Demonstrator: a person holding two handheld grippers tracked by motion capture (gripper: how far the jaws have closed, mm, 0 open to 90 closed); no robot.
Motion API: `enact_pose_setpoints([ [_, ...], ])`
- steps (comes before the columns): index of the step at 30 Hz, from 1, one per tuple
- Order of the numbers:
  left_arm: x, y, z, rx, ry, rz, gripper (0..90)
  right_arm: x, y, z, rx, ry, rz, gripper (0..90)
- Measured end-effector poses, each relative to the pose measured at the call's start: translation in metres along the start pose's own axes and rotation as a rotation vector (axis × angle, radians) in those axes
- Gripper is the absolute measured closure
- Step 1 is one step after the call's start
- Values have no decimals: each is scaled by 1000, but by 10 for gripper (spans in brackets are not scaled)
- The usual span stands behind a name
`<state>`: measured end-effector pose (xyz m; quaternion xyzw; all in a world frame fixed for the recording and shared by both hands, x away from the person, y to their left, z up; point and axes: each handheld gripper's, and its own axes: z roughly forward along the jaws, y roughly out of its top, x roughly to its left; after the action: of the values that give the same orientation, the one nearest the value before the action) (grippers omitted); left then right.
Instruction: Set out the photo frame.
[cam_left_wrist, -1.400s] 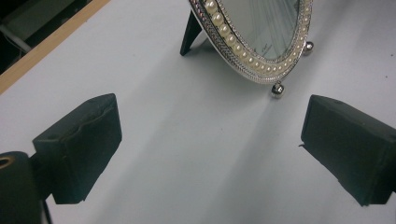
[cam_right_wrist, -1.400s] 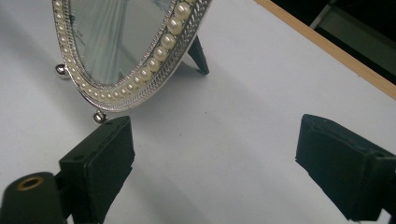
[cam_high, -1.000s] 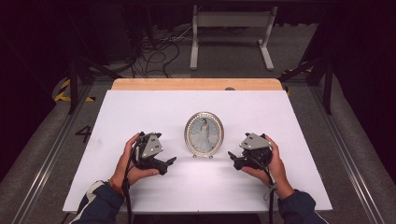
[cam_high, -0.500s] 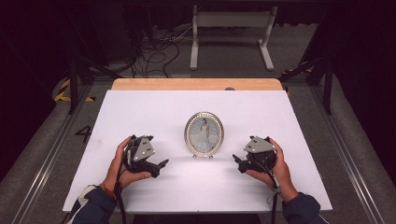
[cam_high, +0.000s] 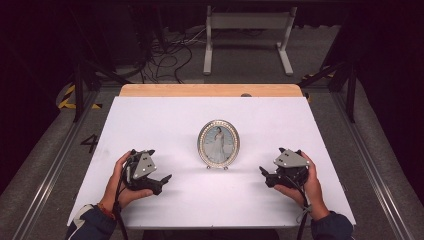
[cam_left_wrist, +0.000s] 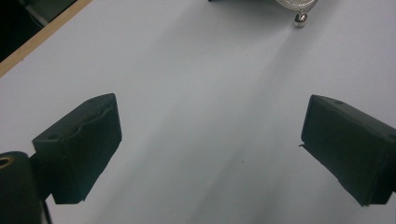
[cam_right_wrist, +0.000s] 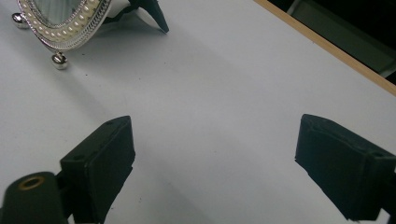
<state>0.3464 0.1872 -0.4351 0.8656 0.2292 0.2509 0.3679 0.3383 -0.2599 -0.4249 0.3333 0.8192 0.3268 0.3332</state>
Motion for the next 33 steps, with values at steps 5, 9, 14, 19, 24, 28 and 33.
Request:
enact_pose_setpoints([
  [5,1,-6,-6,8,6,-7,57,-3,-4,-2,6,-7,6,117],
  [9,3,-13,-11,9,12,-11,57,-5,-8,-5,9,-12,6,116],
  [14,5,-20,-18,12,21,-24,57,-5,-12,-7,20,-22,-5,111],
  [19,7,-27,-24,14,31,-38,57,-9,-18,-12,12,-28,4,109],
  [24,8,-35,-30,19,42,-57,57,-13,-23,-18,1,-31,13,107],
  [28,11,-42,-36,7,42,-64,57,-17,-27,-22,0,-42,27,105],
  [33,17,-51,-44,-6,52,-82,57,-21,-32,-26,-1,-57,41,100],
])
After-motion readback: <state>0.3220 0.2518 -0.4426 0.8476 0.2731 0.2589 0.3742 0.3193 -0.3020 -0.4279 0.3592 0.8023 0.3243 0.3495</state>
